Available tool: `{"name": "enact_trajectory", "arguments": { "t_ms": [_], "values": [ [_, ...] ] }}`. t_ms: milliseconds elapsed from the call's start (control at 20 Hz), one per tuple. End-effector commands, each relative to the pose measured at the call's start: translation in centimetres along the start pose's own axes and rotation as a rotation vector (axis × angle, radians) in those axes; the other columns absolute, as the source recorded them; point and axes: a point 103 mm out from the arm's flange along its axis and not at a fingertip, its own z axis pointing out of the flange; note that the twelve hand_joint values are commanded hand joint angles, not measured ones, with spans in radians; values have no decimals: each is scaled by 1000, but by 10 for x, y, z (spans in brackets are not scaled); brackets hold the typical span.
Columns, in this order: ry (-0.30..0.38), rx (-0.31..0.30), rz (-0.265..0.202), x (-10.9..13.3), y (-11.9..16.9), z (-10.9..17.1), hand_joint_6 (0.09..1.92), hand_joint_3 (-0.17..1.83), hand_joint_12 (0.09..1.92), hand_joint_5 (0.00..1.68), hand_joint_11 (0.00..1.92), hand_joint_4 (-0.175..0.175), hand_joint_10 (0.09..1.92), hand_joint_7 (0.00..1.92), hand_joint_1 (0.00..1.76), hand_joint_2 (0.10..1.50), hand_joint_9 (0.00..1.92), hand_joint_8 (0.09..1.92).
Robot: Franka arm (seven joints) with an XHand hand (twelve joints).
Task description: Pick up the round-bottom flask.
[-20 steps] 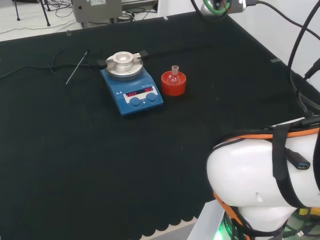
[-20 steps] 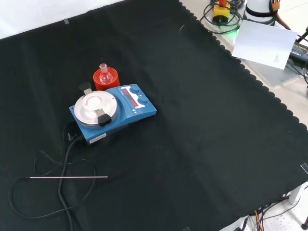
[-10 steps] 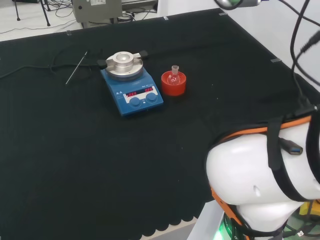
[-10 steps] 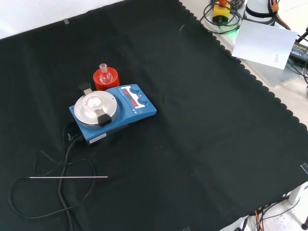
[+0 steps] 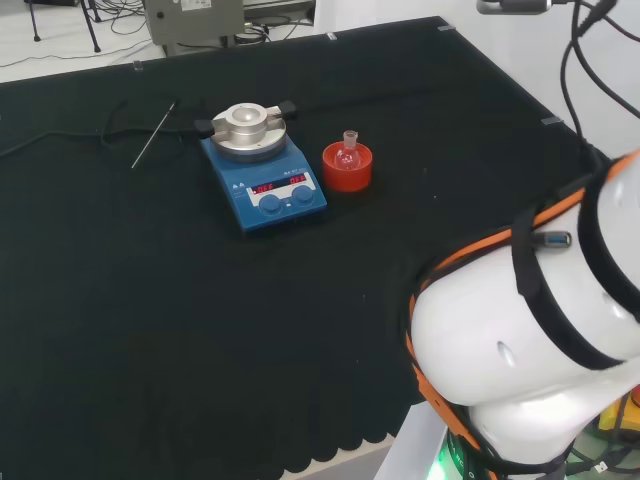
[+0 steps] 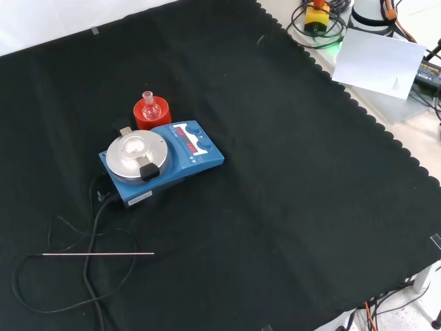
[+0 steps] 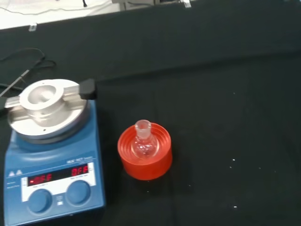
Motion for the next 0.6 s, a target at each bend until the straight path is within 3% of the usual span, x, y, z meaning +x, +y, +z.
{"name": "enact_trajectory", "arguments": {
  "t_ms": [50,600],
  "values": [
    [47,-10,5,-30,59,26,87,210,1058,308,0,-39,665,84,115,1319,147,524],
    [70,35,4,12,111,99,87,195,1065,331,0,-48,671,96,156,1310,163,530]
  ]
}}
